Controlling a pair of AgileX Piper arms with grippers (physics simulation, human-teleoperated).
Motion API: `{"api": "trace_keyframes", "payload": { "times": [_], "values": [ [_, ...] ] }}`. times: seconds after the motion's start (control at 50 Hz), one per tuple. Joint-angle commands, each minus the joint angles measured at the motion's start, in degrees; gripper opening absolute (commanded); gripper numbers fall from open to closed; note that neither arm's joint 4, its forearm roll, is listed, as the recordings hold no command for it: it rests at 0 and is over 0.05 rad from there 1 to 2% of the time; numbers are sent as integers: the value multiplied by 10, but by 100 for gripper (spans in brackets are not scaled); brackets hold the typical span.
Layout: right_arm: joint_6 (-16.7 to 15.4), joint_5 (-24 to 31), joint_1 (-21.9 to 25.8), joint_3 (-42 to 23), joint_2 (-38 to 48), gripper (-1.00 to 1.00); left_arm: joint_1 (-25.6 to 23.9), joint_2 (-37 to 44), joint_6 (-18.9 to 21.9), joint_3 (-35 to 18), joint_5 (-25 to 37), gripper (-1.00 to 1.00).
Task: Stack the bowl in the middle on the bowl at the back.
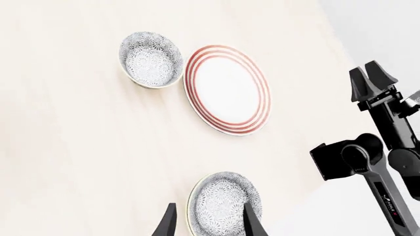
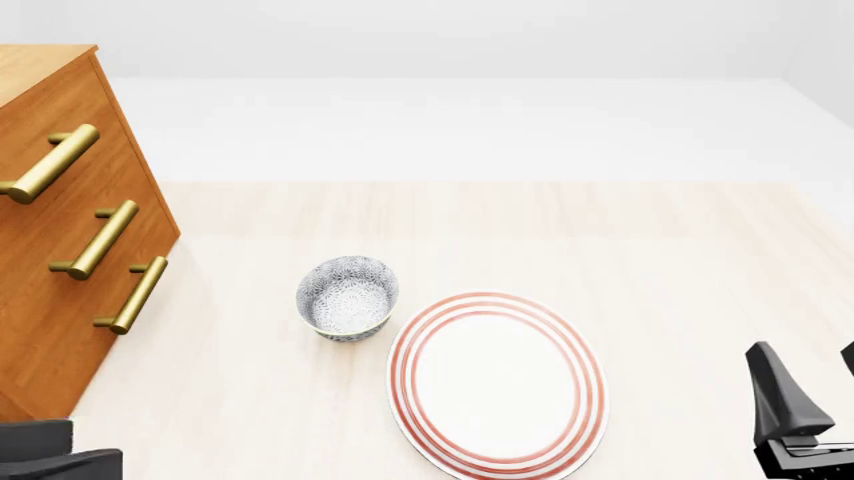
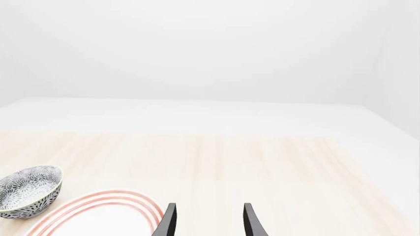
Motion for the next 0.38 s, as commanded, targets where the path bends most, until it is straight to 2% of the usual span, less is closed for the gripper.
{"api": "trace_keyframes", "payload": {
  "times": [0.02,0.1,0.38],
  "values": [
    [-1,0,0,0,-1,100,47,-27,4,-80,27,100],
    [-1,0,0,0,-1,100,64,-32,3,-103,26,100],
    [0,0,0,0,0,100,100,-57,-5,-130,15,100]
  ]
}}
